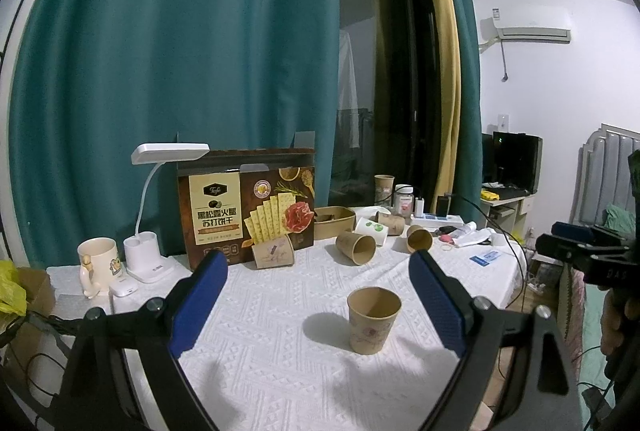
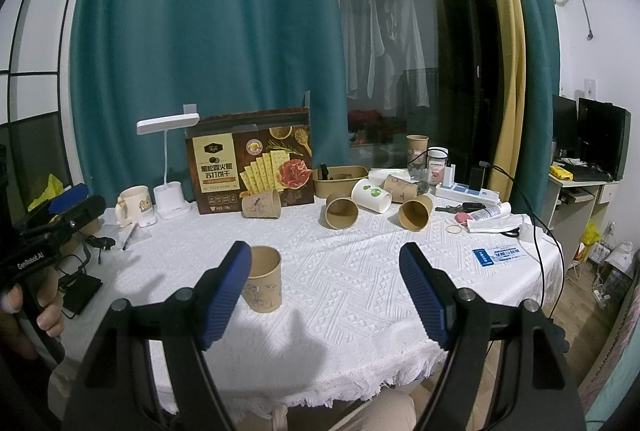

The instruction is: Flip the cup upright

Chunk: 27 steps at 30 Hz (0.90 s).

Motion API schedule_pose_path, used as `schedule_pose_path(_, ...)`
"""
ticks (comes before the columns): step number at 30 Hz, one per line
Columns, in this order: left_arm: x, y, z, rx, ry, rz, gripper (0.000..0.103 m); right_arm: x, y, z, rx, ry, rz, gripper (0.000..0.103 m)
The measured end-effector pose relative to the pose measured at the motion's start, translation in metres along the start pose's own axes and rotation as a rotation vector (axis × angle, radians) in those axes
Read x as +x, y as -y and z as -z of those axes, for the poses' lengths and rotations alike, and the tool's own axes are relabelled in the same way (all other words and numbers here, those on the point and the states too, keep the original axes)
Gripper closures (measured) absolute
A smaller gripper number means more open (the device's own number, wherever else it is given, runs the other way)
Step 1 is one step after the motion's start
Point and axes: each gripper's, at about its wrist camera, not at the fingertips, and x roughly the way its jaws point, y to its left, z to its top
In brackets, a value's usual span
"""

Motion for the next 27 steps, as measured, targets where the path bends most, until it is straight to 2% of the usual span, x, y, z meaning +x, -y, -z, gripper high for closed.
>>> schedule_pose_path(19,0.001,0.002,-0.002,-0.001,-0.003,0.0,0.011,0.0,0.001,0.001,0.001,-0.003,0.004,0.029)
schedule_pose_path(27,0.008,0.008,-0.002,0.004,-0.016,0.006,0.01,0.012,0.007,0.001,0.001,-0.016,0.001,0.029)
